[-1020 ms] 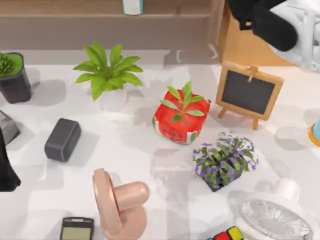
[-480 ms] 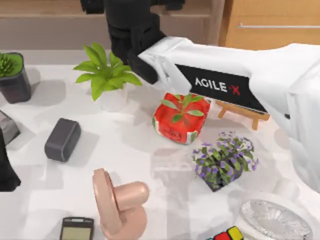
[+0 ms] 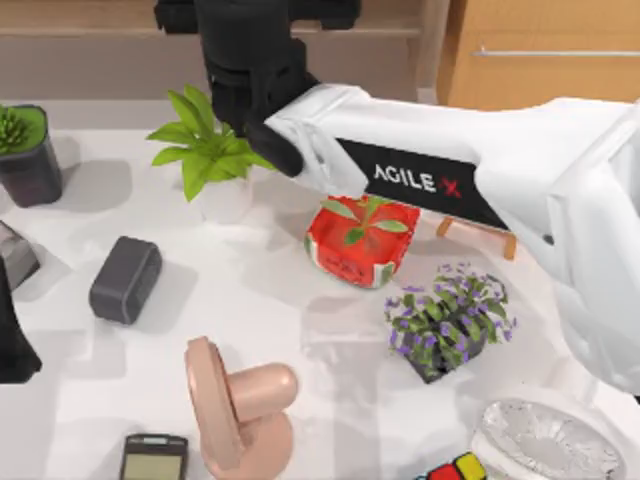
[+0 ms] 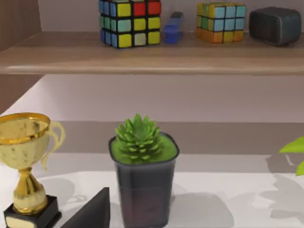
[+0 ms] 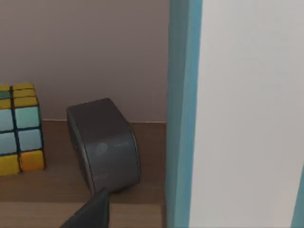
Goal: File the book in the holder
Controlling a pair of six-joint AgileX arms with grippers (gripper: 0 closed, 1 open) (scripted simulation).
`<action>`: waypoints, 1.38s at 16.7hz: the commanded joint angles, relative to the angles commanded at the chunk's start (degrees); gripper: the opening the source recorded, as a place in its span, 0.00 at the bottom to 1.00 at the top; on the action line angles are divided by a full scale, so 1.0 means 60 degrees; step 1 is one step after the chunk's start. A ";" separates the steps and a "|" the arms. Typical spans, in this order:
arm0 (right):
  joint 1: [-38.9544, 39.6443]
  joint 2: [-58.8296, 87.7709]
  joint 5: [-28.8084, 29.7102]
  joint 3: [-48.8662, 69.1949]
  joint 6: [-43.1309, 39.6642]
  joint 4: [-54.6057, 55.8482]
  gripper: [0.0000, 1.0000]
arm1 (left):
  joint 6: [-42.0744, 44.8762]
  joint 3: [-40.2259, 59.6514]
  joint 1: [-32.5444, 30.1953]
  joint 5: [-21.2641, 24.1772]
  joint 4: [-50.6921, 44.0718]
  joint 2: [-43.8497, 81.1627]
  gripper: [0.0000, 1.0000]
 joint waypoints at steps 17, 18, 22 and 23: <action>-0.0196 0.0695 -0.0220 0.1324 -0.0011 -0.0562 0.62 | 0.0000 0.0000 0.0000 0.0000 0.0000 0.0000 1.00; -0.0196 0.0695 -0.0220 0.1324 -0.0011 -0.0562 0.55 | 0.0000 0.0000 0.0000 0.0000 0.0000 0.0000 1.00; -0.0196 0.0695 -0.0220 0.1324 -0.0011 -0.0562 0.25 | 0.0000 0.0000 0.0000 0.0000 0.0000 0.0000 1.00; -0.0196 0.0695 -0.0220 0.1324 -0.0011 -0.0562 0.17 | 0.0000 0.0000 0.0000 0.0000 0.0000 0.0000 1.00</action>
